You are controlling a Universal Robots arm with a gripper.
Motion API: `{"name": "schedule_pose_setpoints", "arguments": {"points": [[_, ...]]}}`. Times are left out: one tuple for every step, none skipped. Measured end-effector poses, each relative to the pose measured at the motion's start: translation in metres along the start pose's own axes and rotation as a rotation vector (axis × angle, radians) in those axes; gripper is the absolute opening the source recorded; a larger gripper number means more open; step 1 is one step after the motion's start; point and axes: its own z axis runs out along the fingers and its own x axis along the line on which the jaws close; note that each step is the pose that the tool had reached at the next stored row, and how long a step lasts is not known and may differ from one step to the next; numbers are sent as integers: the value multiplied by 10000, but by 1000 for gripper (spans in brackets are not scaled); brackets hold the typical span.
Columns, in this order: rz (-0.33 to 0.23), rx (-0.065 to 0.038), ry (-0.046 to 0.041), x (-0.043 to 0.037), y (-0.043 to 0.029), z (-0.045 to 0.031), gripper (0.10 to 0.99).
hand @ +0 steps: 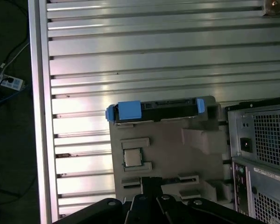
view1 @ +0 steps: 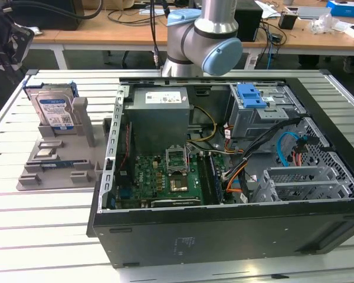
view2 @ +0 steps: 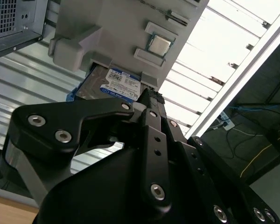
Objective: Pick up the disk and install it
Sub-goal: 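Reach for the disk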
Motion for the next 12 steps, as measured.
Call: {"name": "schedule_pose_setpoints", "arguments": {"points": [[1,0,0,2,0,0,106],[1,0,-1,4,1,1,106],[1,0,0,6,1,2,106],[3,1,1,9,6,3,106],[3,0,1,9,12,5,106],[2,0,0,10,25,7,106],[2,0,0,11,41,9,106],[1,1,1,14,58,11,106],[1,0,0,23,82,15,106],[1,0,-1,36,99,19,106],[1,1,1,43,112,20,106],[0,1,1,43,114,21,106]]}}
